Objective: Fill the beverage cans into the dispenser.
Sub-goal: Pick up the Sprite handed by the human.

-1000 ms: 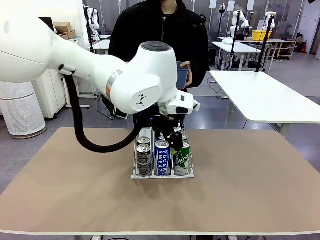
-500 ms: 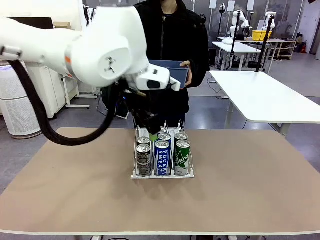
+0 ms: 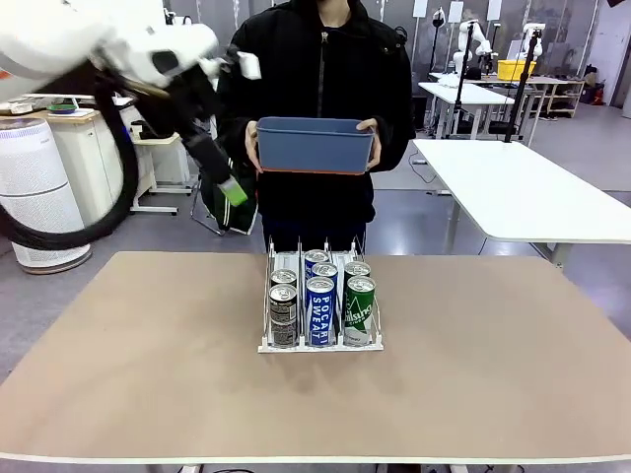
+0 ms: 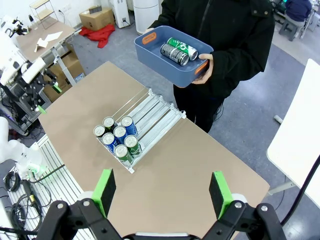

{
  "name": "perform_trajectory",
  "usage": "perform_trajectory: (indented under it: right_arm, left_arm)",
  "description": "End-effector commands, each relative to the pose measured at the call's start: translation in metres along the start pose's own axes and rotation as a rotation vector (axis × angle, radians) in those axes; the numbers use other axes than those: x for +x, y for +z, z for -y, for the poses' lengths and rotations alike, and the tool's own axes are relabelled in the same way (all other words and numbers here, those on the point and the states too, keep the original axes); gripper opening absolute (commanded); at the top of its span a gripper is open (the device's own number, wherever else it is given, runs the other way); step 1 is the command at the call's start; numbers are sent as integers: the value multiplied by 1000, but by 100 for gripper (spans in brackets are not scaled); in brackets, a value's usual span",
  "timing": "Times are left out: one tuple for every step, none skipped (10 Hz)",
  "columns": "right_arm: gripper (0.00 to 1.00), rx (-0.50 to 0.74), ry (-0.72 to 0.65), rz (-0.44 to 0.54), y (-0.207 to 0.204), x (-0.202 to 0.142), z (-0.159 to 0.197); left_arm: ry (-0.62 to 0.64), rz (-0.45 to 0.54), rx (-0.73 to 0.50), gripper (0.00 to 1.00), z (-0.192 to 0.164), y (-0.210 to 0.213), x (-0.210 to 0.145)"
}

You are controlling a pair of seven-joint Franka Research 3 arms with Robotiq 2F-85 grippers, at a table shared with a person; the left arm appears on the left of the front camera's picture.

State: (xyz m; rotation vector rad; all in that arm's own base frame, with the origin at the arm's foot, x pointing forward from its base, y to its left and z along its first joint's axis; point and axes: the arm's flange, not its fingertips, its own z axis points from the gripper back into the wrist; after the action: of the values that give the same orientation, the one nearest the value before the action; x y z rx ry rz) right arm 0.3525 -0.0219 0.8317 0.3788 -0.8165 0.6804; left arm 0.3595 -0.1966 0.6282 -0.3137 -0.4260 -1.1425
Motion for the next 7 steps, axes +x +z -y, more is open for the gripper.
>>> perform_trajectory:
  right_arm:
    - [100,4,-5,6,-2,1,-1]
    - [100,4,-5,6,-2,1,-1]
    - [100,4,-5,6,-2,1,-1]
    - [100,4,-5,6,-2,1,-1]
    - [100,4,-5,6,-2,1,-1]
    - [100,4,-5,6,-2,1,-1]
    - [100,4,-5,6,-2,1,-1]
  left_arm:
    - [2,51,-24,100,-7,38,-18]
    - [-1,80,0,100,-12,60,-23]
    - [0,87,29,100,-14,77,-26]
    - [-7,93,48,100,-14,91,-25]
    - [1,94,70,100,-15,105,-23]
    - [-4,60,81,100,-13,108,-17]
    - [14,105,68,100,-12,103,-24]
